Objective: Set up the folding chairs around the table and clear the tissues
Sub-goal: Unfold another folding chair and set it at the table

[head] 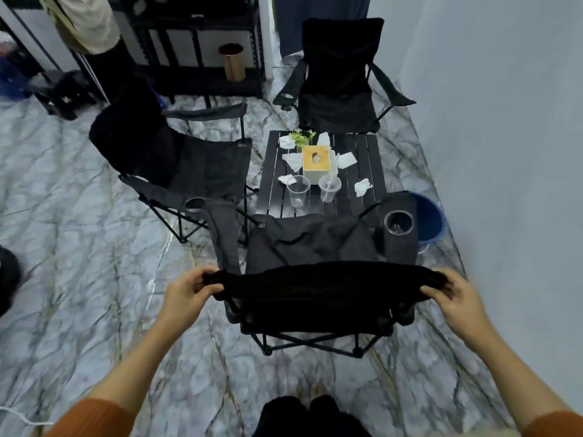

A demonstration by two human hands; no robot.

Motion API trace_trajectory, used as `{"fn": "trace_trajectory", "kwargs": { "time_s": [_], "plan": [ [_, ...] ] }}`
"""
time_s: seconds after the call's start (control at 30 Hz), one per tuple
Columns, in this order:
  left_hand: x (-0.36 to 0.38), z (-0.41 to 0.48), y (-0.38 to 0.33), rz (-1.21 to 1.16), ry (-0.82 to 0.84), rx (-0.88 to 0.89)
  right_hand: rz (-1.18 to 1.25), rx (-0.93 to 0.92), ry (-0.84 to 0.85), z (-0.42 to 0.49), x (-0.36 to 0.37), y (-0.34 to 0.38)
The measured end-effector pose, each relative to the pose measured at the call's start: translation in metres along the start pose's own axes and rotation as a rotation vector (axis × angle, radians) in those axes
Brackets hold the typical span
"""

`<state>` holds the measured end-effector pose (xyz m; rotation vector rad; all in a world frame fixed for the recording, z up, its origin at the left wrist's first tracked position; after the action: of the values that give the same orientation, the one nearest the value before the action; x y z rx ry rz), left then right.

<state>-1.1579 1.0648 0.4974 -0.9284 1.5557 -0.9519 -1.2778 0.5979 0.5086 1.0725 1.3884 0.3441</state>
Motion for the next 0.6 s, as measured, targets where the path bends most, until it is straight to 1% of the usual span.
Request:
{"fn": "trace_trajectory", "kwargs": {
  "time_s": [0.03,0.1,0.17,0.2,0.3,0.43,0.5,0.6],
  "plan": [
    [0.004,-0.007,0.011,0.034,0.023,-0.009,-0.052,0.02,0.013,-0.012,0.006,-0.009],
    [0.014,-0.022,0.038,0.136,0.123,-0.022,-0.177,0.079,0.067,-0.035,0.021,-0.033],
    [0.026,-0.039,0.062,0.265,0.224,-0.022,-0.241,0.137,0.123,-0.059,0.039,-0.065],
    [0.03,-0.045,0.07,0.311,0.25,-0.003,-0.273,0.154,0.117,-0.069,0.046,-0.076],
    [0.036,-0.057,0.076,0.32,0.223,0.051,-0.323,0.167,0.027,-0.08,0.057,-0.081],
    [0.035,-0.053,0.078,0.355,0.2,0.016,-0.389,0.149,-0.028,-0.073,0.058,-0.076],
    [0.046,-0.052,0.071,0.375,0.191,0.039,-0.409,0.139,-0.043,-0.07,0.049,-0.075],
    [0.076,-0.056,0.055,0.375,0.168,0.102,-0.37,0.191,-0.097,-0.063,0.024,-0.078]
  ]
}}
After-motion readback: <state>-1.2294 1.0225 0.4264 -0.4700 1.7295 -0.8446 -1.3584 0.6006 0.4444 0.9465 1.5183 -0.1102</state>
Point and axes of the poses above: each hand's wrist, its own z-axis towards the middle knuckle, its own x-axis out of the palm, y = z × x, the point moved 3 cm from there along z, towards the middle knuckle, and after that the axes turned 9 degrees about -z, right-handed, at the moved point
